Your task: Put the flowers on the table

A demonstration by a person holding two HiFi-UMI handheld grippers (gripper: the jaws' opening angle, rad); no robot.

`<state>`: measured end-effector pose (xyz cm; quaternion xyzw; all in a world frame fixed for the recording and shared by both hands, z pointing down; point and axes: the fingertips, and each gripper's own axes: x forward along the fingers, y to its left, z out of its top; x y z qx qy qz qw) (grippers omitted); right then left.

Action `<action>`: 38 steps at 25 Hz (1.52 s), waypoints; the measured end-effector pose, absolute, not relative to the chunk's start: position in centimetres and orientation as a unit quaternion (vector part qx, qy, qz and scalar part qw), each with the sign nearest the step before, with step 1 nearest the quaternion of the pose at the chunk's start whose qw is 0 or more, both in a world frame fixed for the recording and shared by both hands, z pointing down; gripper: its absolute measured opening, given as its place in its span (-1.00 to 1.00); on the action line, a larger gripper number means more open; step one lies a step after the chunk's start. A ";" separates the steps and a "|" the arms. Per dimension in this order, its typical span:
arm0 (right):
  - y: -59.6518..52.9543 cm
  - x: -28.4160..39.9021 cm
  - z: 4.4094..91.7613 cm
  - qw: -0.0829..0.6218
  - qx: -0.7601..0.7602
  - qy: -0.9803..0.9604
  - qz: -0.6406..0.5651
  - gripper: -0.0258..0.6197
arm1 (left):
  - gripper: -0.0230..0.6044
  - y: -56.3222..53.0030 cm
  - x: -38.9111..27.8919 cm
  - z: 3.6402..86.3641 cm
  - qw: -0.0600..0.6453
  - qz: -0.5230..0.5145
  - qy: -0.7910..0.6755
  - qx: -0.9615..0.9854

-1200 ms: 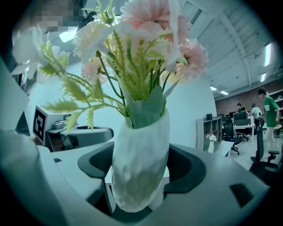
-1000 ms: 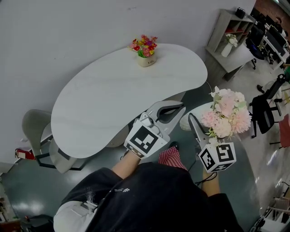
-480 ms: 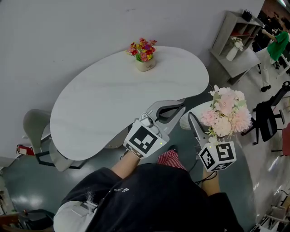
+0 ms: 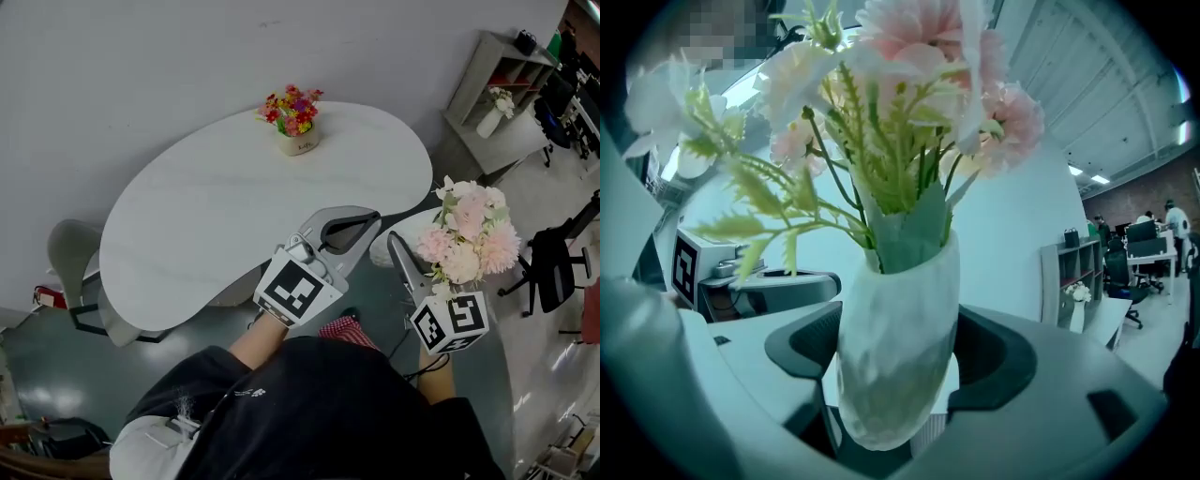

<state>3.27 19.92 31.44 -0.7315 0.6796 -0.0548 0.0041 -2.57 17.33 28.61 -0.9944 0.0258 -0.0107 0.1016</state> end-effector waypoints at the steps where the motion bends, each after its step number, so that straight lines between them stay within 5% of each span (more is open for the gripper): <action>1: 19.8 3.6 31.5 0.005 -0.729 0.682 -0.056 0.22 | -0.93 17.2 -2.3 28.6 0.103 -0.012 0.029 -0.994; 21: 13.7 12.5 31.7 0.005 -0.685 0.725 -0.065 0.22 | -0.93 12.0 6.9 28.9 0.103 -0.029 0.078 -0.991; 38: 11.6 12.8 31.9 0.003 -0.675 0.735 -0.069 0.22 | -0.93 10.1 6.8 29.0 0.101 -0.035 0.093 -0.990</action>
